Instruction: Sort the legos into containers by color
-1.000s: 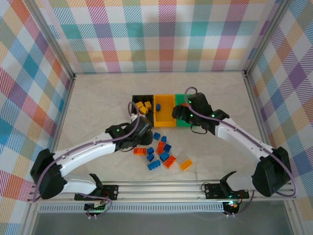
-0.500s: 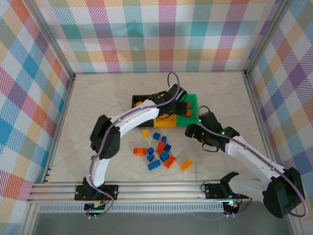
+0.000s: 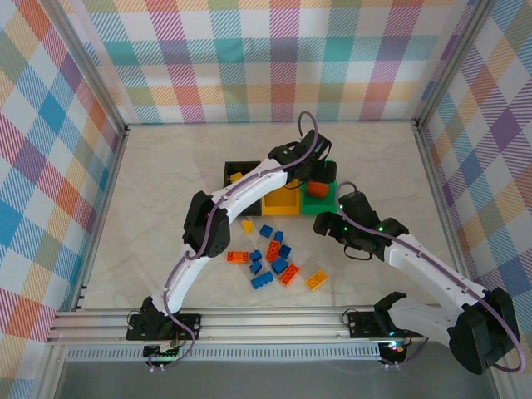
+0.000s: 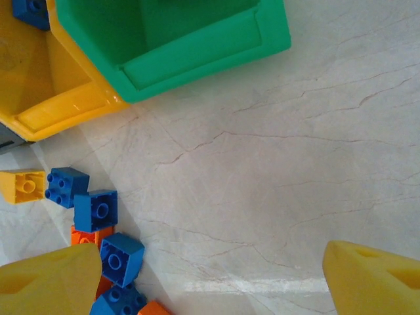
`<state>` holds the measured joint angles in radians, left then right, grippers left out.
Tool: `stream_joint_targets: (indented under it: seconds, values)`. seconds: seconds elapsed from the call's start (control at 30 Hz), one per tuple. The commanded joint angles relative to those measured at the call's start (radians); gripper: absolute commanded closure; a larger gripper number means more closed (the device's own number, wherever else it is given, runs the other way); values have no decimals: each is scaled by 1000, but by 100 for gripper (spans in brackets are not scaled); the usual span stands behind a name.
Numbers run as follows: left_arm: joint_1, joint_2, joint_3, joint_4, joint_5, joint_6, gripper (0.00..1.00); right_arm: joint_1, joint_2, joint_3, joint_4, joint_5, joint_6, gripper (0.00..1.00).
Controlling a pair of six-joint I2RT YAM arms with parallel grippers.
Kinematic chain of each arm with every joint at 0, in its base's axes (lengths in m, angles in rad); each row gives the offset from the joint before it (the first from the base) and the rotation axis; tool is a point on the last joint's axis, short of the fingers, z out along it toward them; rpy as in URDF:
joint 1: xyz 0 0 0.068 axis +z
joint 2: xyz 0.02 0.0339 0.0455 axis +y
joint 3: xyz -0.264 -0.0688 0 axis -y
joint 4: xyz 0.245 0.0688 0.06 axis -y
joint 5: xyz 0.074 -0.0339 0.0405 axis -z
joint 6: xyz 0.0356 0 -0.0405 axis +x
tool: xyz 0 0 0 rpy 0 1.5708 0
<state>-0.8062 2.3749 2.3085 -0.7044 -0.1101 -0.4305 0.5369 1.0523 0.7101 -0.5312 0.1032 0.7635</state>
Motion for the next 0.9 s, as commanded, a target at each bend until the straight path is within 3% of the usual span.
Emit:
stream_joint_targets:
  seconds: [0.0, 0.17, 0.4, 0.63, 0.87]
  values:
    - [6, -100, -1, 4, 23, -13, 8, -5, 1, -7, 46, -60, -36, 12]
    - [7, -360, -284, 143, 12, -18, 0, 12, 69, 10, 127, -173, -96, 17]
    - [6, -830, -928, 293, -33, -87, 0, 111, 254, 102, 198, -196, -154, 21]
    - [3, -1317, -1410, 211, -166, -214, 0, 182, 458, 201, 274, -169, -104, 30]
    - [3, -1629, -1618, 34, -258, -333, 0, 224, 634, 318, 241, -121, -39, 42]
